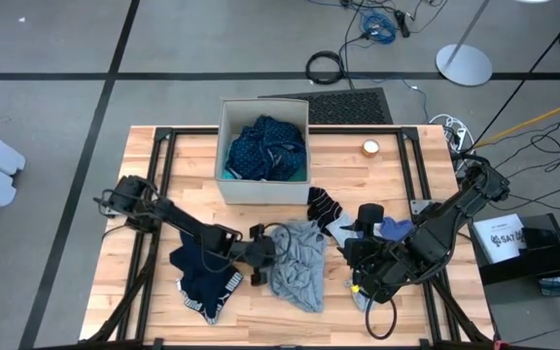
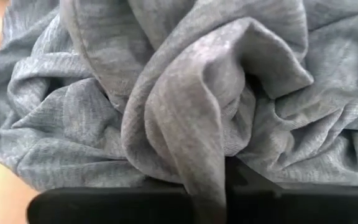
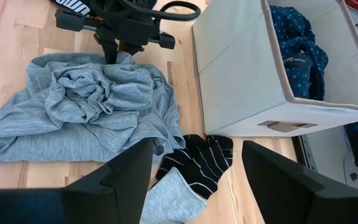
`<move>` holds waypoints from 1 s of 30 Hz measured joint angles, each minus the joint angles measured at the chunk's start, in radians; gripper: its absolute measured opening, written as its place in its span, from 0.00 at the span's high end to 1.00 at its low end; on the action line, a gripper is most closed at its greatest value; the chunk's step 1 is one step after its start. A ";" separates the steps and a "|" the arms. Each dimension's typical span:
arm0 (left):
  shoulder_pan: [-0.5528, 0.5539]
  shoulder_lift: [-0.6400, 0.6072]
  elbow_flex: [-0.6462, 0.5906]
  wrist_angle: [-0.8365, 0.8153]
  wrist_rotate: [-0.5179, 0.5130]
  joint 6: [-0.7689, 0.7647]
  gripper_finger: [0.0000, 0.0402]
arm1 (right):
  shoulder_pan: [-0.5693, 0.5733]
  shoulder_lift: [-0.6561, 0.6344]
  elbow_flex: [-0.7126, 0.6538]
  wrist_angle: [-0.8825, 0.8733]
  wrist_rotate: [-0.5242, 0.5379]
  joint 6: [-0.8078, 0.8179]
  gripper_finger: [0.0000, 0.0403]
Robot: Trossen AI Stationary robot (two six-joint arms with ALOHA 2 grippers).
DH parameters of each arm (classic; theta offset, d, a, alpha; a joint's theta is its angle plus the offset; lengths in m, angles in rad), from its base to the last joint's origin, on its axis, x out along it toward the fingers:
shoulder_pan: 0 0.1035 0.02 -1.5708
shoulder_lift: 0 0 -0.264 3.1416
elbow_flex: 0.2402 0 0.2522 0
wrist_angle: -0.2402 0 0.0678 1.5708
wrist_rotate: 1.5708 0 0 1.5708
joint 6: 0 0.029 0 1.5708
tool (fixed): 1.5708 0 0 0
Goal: Sort clothes
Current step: Put the gray shirt into the white laundry organizer
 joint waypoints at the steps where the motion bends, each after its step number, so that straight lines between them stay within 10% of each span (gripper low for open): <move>1: -0.006 0.000 -0.001 0.009 -0.015 0.009 0.96 | 0.000 0.000 0.000 0.000 -0.001 0.000 0.42; 30: -0.019 -0.629 0.012 0.152 -0.277 0.134 0.96 | 0.000 0.000 0.000 0.000 -0.006 0.004 0.42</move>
